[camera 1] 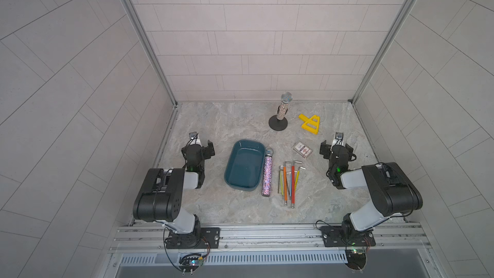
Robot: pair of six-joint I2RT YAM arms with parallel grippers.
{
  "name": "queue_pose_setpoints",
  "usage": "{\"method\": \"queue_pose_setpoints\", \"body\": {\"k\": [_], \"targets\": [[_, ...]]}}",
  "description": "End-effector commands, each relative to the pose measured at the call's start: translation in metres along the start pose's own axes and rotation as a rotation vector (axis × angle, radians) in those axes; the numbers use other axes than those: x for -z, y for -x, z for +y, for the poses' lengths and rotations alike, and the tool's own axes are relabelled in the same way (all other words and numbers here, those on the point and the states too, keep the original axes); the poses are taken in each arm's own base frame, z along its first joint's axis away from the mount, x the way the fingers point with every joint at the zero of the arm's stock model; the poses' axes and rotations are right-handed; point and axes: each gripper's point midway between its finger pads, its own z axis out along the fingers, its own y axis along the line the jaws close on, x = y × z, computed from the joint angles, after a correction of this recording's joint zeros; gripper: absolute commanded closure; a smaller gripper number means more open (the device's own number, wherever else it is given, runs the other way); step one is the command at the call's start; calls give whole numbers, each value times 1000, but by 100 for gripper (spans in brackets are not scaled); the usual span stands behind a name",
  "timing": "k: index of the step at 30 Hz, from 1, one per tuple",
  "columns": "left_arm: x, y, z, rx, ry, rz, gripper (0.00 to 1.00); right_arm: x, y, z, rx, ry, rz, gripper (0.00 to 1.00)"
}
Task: Put the hex key on the desktop into the storage box
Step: Pick up the Allen key from the center of the board.
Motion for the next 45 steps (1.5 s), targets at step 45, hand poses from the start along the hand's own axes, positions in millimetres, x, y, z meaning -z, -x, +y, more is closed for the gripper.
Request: {"method": "queue_pose_setpoints", "body": {"k": [45], "targets": [[92,143,-8,427,-49,19,0,96,220,4,-423,175,-219,0]]}}
